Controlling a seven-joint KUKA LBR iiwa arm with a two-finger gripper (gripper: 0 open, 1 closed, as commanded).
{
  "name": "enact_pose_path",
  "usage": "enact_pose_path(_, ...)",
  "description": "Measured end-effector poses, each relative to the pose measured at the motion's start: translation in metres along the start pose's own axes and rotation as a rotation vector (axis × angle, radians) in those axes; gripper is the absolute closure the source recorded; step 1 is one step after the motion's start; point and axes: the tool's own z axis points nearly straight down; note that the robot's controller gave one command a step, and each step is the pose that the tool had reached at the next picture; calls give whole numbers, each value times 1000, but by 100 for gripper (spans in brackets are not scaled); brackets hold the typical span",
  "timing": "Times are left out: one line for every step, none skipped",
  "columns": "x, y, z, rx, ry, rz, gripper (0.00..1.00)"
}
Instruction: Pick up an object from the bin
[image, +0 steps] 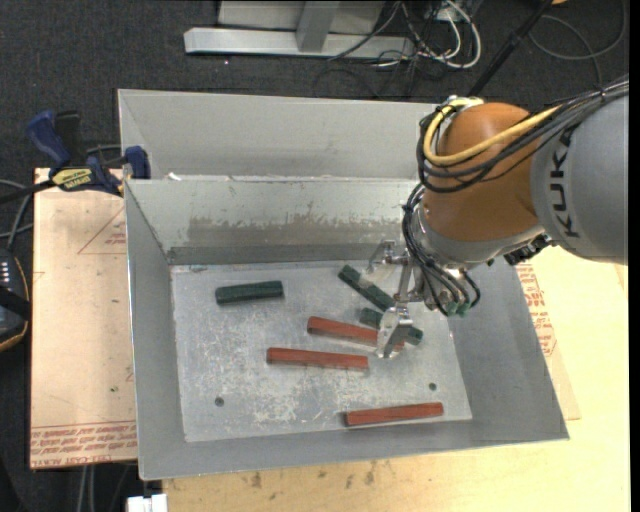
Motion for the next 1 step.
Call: enact_pose_path(-22, -23, 62, 0, -7, 43, 0)
